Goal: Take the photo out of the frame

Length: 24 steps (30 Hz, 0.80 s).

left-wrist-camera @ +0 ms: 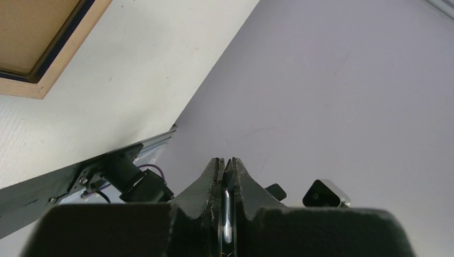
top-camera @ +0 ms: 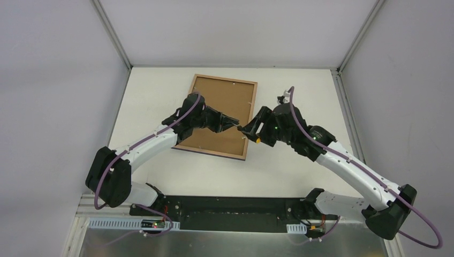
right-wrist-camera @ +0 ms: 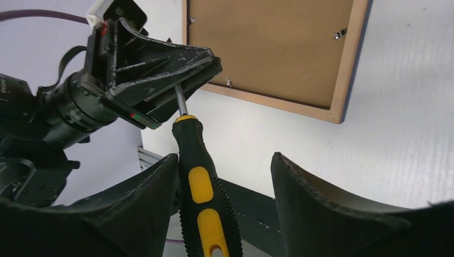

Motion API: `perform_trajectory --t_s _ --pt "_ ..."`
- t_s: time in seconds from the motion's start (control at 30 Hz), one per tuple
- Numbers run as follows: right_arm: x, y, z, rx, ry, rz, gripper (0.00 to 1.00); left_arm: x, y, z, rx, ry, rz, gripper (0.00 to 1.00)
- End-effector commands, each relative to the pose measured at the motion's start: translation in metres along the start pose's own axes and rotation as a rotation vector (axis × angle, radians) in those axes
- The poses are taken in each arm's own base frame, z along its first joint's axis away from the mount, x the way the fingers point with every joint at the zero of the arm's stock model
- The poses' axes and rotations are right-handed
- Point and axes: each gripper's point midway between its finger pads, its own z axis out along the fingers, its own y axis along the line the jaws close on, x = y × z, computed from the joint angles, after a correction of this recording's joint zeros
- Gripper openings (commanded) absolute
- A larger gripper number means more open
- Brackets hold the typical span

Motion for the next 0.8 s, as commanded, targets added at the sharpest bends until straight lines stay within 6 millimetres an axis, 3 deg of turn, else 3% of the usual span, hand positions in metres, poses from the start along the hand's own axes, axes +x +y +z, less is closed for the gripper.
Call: perform_trajectory --t_s 0.0,0.27,0.37,0.47,0.57,0.6,0.67,0.77 --pt "-0.010 0.026 0.002 -0.087 -0.017 0.054 0.63 0.001 -0.029 -0.011 0.100 -0.013 -0.073 0.00" --pt "-0.009 0.027 0.010 -0.072 -0.005 0.047 0.57 -0.002 -0.032 -0.008 0.110 -0.024 -0.074 0.00" --pt "-0.010 0.027 0.012 -0.071 -0.004 0.042 0.40 -0.002 -0.031 -0.006 0.105 -0.021 -0.074 0.00" --pt "-0.011 0.025 0.014 -0.061 -0.008 0.034 0.31 -0.002 -0.030 -0.007 0.105 -0.022 -0.073 0.00" --pt "-0.012 0.020 0.015 -0.035 -0.014 0.001 0.03 -0.002 -0.024 -0.008 0.093 -0.024 -0.062 0.00" --pt "-0.013 0.015 0.015 0.000 -0.014 -0.015 0.00 -0.003 -0.018 -0.009 0.070 -0.029 -0.053 0.00" --pt "-0.010 0.003 0.014 0.066 0.015 -0.078 0.00 -0.008 0.002 -0.015 -0.005 -0.054 0.014 0.31" --pt "0.000 -0.014 0.012 0.130 0.074 -0.153 0.00 -0.031 0.038 -0.037 -0.128 -0.151 0.126 0.54"
